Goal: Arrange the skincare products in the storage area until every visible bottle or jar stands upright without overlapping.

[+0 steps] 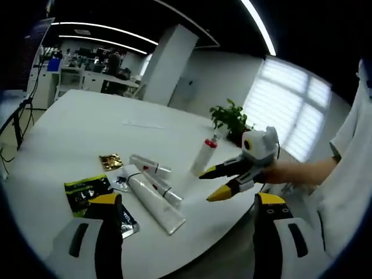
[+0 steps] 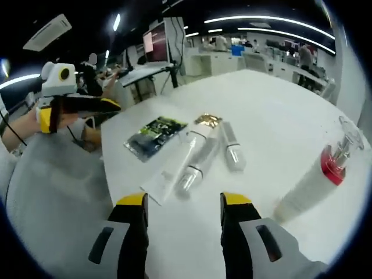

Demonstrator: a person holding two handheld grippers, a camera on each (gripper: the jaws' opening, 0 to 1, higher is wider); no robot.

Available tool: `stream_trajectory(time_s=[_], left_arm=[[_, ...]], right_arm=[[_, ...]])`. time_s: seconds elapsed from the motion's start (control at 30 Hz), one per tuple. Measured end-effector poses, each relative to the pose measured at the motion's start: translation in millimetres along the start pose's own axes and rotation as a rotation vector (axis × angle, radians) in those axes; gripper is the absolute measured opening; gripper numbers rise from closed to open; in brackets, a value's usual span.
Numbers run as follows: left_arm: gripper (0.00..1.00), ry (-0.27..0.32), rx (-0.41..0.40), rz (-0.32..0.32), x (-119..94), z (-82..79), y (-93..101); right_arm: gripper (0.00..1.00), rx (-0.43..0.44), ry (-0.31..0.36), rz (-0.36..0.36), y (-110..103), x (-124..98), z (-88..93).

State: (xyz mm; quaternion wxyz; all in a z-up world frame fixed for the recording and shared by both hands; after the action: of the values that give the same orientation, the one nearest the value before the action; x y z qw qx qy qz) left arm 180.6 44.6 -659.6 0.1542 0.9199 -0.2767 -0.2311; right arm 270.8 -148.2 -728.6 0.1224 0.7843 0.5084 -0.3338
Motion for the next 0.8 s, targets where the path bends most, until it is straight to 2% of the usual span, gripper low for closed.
stream_trajectory(time_s=[0.33, 0.43, 0.63, 0.8], left_arm=[[0.85, 0.015, -0.011, -0.005, -0.1, -2.1, -1.7], [0.85, 0.018, -0.016, -0.006, -0.8, -2.3, -2.2], [0.85, 0.002, -0.015, 0.001, 0.8, 0.1, -2.8], [0.85, -0.002, -0.024, 0.005, 0.9, 0.3, -1.5]], right_arm=[[0.4, 0.026, -0.063, 0.05, -0.1, 41.0, -8.4], [0.38, -0.002, -0.121, 0.079, 0.6, 55.0, -3.5], [0.3, -0.015, -0.14, 0.124, 2.9, 64.6, -1.1], [0.28, -0.018, -0.156, 0.138, 4.6, 66.4, 1.6]])
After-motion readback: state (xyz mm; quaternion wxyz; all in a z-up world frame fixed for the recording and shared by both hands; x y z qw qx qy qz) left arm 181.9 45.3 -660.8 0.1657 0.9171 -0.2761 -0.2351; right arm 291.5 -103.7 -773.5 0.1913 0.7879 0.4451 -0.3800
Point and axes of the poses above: the point that each gripper's makers call its tool centre point, and the gripper's own axes: x roughly forward along the fingers, y roughly to its right, z roughly out of its underside, the point moved 6 cm from there along -x, roughly backward along the fingers, and after that the axes turned 2 degrees about -z, right-handed, at the moved point
